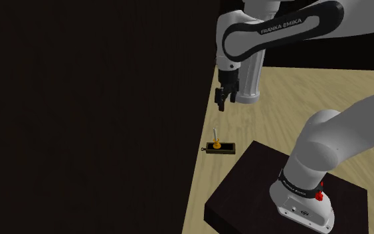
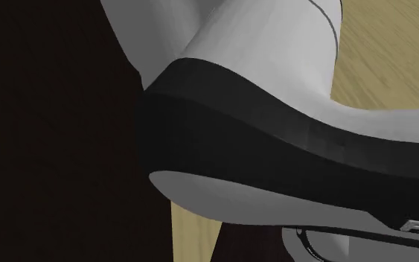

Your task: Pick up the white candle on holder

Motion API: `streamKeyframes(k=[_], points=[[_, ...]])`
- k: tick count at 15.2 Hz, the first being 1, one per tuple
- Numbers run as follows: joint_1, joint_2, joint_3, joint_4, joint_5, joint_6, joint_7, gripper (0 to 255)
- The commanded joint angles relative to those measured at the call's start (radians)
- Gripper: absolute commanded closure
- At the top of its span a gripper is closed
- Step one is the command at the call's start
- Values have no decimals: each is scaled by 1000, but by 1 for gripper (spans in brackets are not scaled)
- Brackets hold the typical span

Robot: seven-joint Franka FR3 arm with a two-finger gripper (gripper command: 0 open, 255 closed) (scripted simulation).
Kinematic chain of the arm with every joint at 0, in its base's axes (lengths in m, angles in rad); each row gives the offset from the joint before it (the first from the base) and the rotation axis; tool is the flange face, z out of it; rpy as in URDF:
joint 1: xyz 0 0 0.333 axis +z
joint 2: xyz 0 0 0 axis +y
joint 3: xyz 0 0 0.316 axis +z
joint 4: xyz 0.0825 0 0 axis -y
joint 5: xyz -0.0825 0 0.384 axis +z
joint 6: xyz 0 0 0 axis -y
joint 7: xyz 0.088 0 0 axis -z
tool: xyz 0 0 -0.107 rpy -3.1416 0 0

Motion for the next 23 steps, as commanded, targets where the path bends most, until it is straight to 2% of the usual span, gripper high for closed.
streamKeyframes(k=[1, 7, 14, 21, 23], points=[[-10, 50, -3, -21, -12, 73, 3, 0], [-50, 241, -25, -39, -60, 281, 4, 0], [-96, 502, -54, 5, -120, 499, 18, 0], [-133, 778, -89, 115, -175, 668, 41, 0], [-136, 819, -94, 130, -181, 695, 45, 0]])
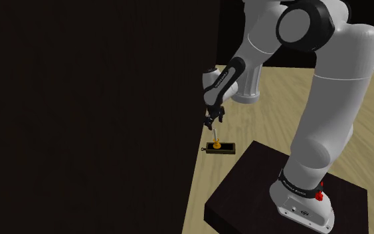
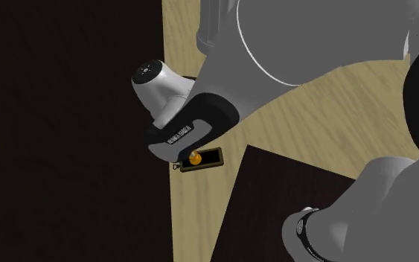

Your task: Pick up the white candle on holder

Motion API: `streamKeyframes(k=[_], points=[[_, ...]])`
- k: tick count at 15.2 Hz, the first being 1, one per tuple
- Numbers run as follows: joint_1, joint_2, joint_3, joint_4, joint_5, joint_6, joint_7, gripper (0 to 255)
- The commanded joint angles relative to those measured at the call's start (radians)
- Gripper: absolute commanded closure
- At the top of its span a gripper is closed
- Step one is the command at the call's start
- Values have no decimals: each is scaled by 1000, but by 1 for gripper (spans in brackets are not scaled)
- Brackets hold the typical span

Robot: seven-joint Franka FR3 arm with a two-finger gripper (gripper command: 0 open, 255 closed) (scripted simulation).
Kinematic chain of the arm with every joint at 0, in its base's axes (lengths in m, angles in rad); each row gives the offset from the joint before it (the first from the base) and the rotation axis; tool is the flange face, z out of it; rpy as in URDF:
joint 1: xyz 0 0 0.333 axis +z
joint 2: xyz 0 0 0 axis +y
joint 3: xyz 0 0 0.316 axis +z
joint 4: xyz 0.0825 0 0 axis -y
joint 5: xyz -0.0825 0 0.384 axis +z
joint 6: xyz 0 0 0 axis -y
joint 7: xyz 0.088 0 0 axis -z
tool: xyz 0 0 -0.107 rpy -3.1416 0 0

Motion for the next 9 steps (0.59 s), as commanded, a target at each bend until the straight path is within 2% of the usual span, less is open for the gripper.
streamKeyframes(k=[1, 8, 9], points=[[-3, 39, -4, 8, -5, 33, 4, 0], [-2, 113, -7, 11, -14, 102, 16, 0], [-2, 113, -6, 11, -14, 103, 17, 255]])
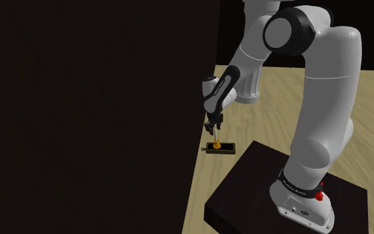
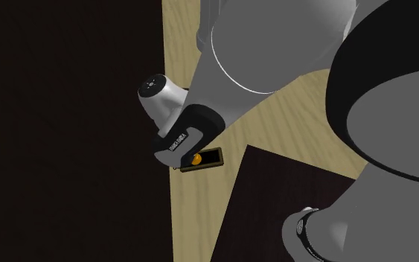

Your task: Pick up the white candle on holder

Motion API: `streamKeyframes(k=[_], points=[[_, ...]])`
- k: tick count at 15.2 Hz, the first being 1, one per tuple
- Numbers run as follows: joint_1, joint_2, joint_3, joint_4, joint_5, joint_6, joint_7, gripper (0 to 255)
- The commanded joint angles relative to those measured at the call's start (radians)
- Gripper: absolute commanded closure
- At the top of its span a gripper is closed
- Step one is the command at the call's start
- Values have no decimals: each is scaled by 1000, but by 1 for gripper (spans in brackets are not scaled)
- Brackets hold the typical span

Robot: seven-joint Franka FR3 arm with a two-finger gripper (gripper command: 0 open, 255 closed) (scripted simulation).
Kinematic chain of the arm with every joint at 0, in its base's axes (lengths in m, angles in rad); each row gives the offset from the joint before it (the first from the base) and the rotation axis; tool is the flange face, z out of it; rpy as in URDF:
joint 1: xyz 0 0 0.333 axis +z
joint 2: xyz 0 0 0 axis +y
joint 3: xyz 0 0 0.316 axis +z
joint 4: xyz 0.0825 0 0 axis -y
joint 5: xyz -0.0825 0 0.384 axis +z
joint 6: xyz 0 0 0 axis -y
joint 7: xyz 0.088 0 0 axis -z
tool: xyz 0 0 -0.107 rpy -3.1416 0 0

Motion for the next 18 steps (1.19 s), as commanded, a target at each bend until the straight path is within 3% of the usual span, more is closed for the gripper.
streamKeyframes(k=[1, 9, 18], points=[[0, 3, 0, 0, 0, 3, 1, 255], [0, 3, 0, 1, 0, 2, 0, 255], [0, -114, 4, -2, 13, -112, -19, 255]])
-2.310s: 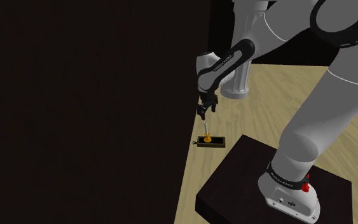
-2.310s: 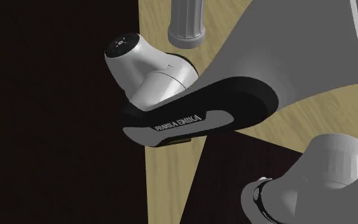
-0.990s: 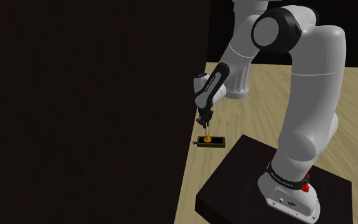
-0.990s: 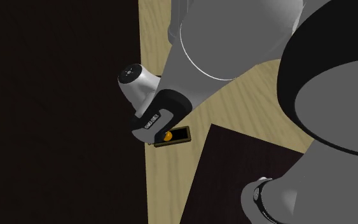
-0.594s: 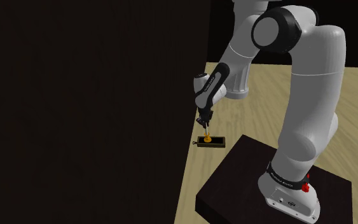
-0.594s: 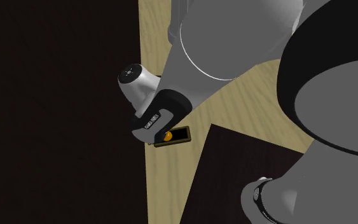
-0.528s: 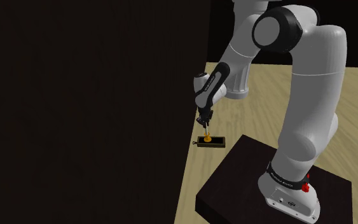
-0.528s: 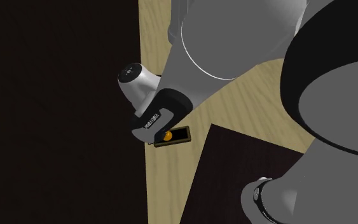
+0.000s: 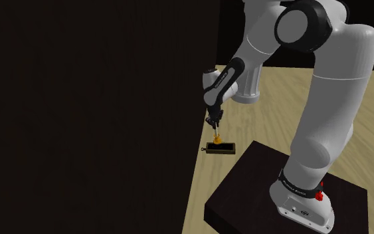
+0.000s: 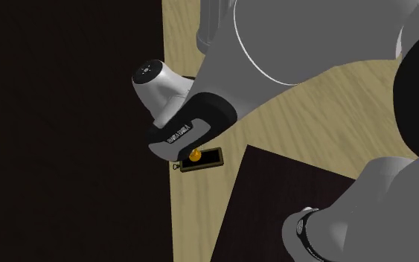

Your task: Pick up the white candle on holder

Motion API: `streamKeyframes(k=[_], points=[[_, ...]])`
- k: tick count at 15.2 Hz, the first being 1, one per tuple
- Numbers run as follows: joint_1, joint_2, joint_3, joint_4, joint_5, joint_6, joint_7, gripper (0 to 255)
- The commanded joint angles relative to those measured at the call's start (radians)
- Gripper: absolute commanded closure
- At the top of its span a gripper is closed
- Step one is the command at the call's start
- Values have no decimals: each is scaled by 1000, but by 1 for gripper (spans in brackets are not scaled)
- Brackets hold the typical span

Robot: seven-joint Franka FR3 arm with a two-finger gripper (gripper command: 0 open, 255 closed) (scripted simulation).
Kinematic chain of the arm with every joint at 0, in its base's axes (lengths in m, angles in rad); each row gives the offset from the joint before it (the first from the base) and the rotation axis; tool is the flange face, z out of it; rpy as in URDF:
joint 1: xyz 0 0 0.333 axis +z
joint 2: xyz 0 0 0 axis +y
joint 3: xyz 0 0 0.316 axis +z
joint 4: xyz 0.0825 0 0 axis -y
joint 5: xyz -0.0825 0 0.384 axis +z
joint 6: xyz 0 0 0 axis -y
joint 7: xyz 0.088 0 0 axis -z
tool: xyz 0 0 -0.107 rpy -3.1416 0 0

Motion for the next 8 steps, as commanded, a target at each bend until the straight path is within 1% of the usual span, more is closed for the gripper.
streamKeyframes(k=[1, 6, 8], points=[[0, -28, 1, 3, 3, -31, -5, 255], [1, -86, 3, 11, 10, -97, -15, 255], [1, -88, 3, 11, 10, -99, -15, 255]])
